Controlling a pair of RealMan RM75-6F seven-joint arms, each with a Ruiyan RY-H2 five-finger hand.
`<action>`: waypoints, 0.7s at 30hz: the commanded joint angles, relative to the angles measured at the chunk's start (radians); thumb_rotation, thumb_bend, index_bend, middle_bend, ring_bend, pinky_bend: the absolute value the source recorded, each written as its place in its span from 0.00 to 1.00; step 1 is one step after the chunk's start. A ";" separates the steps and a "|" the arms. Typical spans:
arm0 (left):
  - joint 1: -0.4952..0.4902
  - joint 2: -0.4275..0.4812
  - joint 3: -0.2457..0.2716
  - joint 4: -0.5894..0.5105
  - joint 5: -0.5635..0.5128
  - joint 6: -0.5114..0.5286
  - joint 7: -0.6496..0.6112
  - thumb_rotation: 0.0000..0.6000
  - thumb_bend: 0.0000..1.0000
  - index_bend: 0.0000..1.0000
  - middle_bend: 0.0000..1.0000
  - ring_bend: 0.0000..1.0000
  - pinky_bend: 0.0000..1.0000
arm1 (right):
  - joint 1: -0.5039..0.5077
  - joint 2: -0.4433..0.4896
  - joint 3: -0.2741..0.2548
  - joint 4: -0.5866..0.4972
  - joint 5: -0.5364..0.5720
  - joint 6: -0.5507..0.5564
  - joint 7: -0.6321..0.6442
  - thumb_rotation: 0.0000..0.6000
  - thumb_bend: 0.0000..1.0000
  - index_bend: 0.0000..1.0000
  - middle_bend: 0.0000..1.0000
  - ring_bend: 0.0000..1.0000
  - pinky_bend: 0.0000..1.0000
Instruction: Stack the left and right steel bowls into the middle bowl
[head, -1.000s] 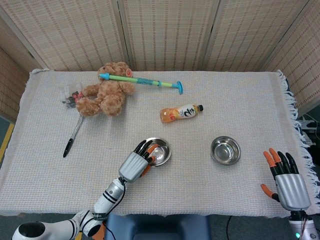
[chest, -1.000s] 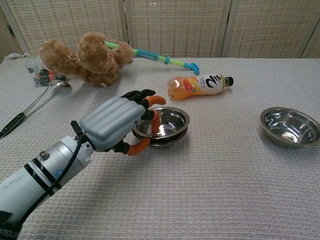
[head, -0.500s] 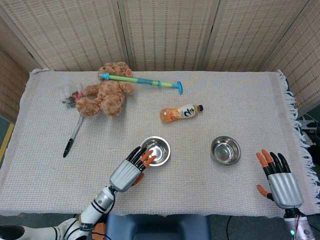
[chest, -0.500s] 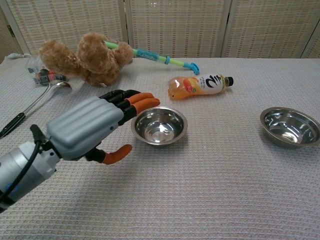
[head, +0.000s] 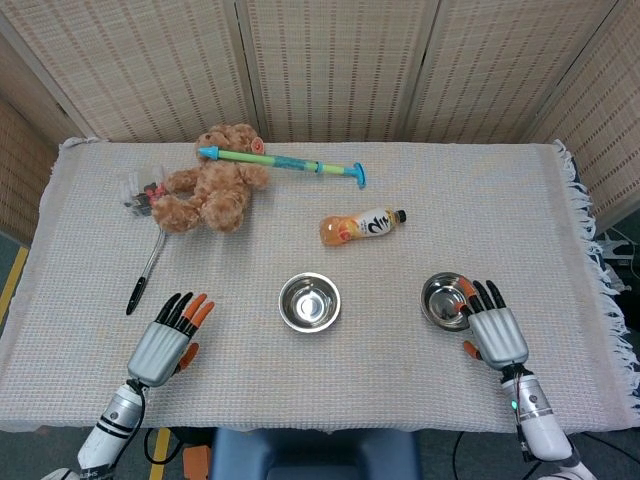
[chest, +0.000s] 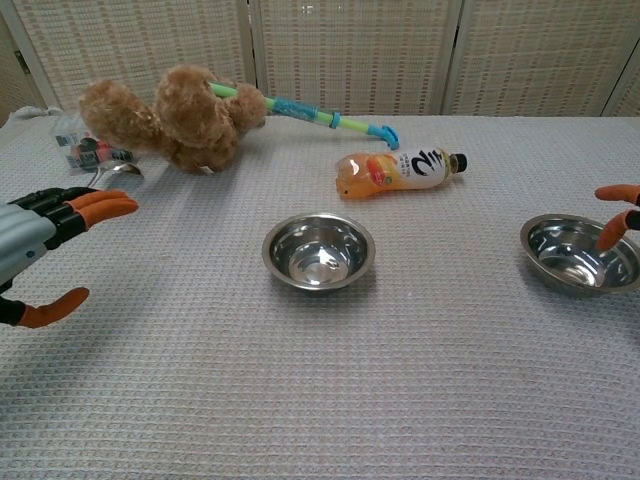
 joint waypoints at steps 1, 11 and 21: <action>0.005 0.012 -0.009 0.008 -0.002 0.002 -0.015 1.00 0.43 0.00 0.00 0.00 0.08 | 0.033 -0.038 0.018 0.035 0.051 -0.044 -0.031 1.00 0.17 0.39 0.00 0.00 0.00; 0.020 0.022 -0.032 0.038 -0.007 0.005 -0.068 1.00 0.43 0.00 0.00 0.00 0.08 | 0.063 -0.074 -0.001 0.075 0.010 -0.010 0.017 1.00 0.43 0.68 0.00 0.00 0.00; 0.035 0.035 -0.049 0.045 -0.006 0.018 -0.097 1.00 0.43 0.00 0.00 0.00 0.08 | 0.102 -0.060 -0.022 -0.063 -0.197 0.123 0.006 1.00 0.46 0.71 0.00 0.00 0.00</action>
